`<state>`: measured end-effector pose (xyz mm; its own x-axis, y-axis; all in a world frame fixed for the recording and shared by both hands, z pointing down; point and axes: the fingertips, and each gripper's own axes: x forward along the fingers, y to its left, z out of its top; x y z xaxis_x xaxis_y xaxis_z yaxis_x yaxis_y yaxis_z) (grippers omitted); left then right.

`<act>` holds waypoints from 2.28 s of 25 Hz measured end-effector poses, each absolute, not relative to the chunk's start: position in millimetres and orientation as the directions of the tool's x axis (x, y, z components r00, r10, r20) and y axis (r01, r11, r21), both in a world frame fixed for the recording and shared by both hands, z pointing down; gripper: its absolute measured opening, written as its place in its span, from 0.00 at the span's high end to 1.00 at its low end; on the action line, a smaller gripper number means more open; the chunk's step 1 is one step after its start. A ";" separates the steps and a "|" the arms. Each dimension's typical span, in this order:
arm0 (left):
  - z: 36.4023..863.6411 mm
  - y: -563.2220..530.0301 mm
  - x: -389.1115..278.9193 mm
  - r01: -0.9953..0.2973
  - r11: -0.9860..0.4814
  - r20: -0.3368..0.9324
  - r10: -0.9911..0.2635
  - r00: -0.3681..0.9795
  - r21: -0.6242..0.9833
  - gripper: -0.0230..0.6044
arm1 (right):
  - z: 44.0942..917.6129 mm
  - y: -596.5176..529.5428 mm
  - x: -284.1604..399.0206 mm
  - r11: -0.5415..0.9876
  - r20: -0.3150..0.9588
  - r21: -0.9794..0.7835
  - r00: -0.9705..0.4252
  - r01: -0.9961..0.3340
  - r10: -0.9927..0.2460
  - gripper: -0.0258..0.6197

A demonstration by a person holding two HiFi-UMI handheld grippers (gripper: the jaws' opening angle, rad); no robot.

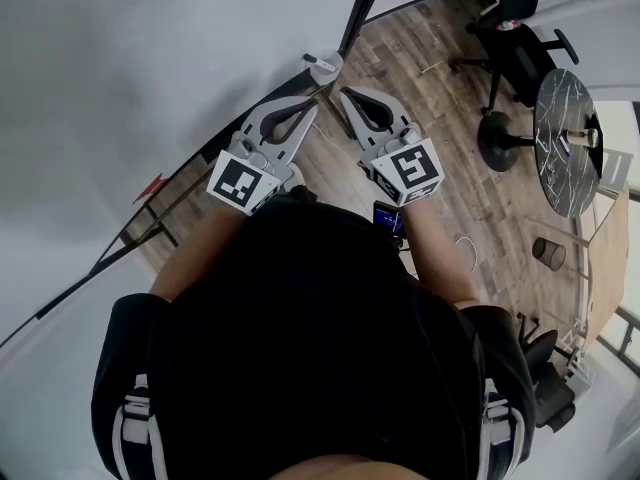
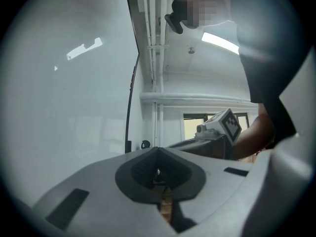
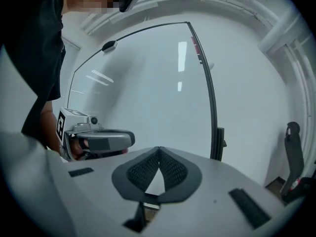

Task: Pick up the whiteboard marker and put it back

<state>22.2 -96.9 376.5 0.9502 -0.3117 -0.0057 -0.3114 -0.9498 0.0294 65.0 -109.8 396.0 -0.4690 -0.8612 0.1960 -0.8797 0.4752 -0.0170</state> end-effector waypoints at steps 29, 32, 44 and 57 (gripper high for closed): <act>428.2 -184.4 43.3 -0.556 -0.828 0.050 -0.554 0.831 0.065 0.96 | 512.1 -224.9 83.5 0.689 0.454 0.050 -0.598 -0.723 -0.661 0.90; 426.6 -185.9 43.9 -0.579 -0.813 0.054 -0.577 0.815 0.063 0.96 | 524.7 -231.8 82.9 0.709 0.484 0.057 -0.602 -0.702 -0.635 0.89; 433.9 -188.4 32.0 -0.631 -0.771 0.058 -0.628 0.776 0.082 0.96 | 570.2 -246.2 69.4 0.748 0.572 0.094 -0.579 -0.657 -0.581 0.83; 436.6 -193.4 26.0 -0.643 -0.759 0.063 -0.641 0.765 0.099 0.96 | 597.0 -249.8 70.2 0.746 0.636 0.207 -0.492 -0.633 -0.594 0.82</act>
<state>26.0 -193.4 436.6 0.7653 -0.6406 0.0628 -0.6435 -0.7590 0.0993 70.2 -249.8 597.0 -0.4922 -0.5939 0.6365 -0.6326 0.7463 0.2071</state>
